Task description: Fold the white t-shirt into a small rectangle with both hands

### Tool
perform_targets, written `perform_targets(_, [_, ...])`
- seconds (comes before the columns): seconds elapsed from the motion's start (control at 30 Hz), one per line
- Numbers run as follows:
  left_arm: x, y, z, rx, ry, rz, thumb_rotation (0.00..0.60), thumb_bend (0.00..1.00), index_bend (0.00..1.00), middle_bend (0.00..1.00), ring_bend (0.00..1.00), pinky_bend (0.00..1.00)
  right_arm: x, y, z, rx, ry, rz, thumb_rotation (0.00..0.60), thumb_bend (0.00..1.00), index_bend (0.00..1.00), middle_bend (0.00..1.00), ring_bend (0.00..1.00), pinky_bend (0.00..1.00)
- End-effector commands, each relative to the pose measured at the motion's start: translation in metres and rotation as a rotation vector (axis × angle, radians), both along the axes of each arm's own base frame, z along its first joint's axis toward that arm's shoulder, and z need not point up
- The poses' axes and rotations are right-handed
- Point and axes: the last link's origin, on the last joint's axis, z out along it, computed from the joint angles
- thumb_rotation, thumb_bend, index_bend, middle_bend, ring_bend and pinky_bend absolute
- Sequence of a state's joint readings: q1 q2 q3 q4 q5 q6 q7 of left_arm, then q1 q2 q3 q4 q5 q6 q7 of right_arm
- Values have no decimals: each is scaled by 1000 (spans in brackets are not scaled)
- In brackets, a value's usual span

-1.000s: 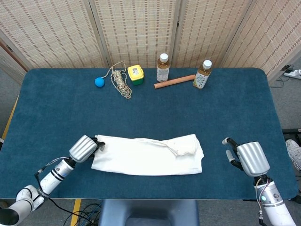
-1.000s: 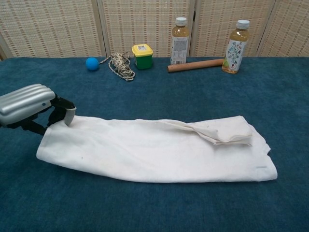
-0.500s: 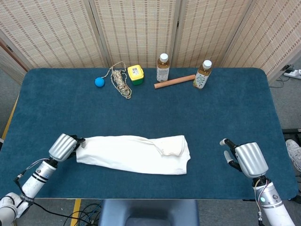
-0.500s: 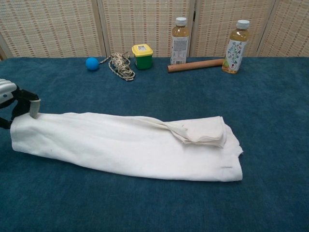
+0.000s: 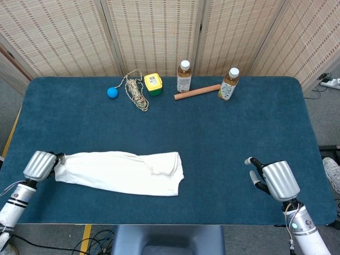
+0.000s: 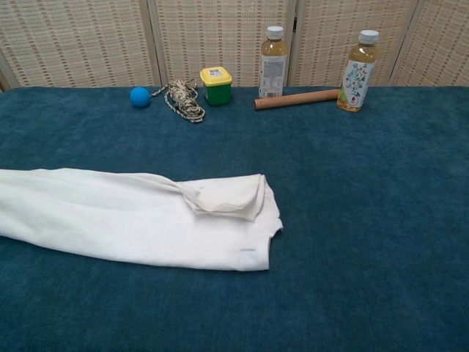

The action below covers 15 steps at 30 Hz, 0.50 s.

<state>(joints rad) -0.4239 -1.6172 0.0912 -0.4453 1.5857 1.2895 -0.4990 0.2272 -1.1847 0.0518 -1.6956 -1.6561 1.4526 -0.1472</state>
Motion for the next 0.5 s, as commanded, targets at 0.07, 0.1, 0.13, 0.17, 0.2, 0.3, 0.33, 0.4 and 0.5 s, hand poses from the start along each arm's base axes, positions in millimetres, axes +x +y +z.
perform_targets(0.07, [-15,-2,16,27,26,50,600,582,643,788,695,916,1,0,0,-2,-3,3,600,485,394,931,944,1000])
perform_targets(0.1, [-14,-2,18,31,22,43,600,583,641,788,694,916,0,0,0,-2,-3,2,600,485,394,931,944,1000])
perform_targets(0.13, [-12,-2,19,33,18,32,600,583,639,788,694,916,0,0,0,-2,-4,2,600,485,394,931,944,1000])
perform_targets(0.17, [-10,-2,19,34,11,19,600,583,639,788,695,916,0,1,0,-2,-5,1,600,484,394,931,944,1000])
perform_targets(0.2, [-5,-2,19,30,0,0,600,583,638,788,695,916,-1,1,0,-2,-5,1,600,484,394,930,944,1000])
perform_targets(0.3, [9,1,16,8,-20,-43,600,583,638,788,695,914,-1,1,1,-4,-8,1,600,485,394,931,944,1000])
perform_targets(0.33, [15,2,14,-1,-29,-52,600,583,638,788,694,913,-2,1,2,-4,-10,1,600,485,394,931,944,1000])
perform_targets(0.4, [34,4,9,-21,-61,-77,600,583,638,788,692,912,-3,1,3,-8,-14,1,600,485,394,931,944,1000])
perform_targets(0.5, [67,4,2,-51,-86,-103,600,583,635,788,688,911,-5,3,5,-13,-19,-2,600,485,394,931,944,1000])
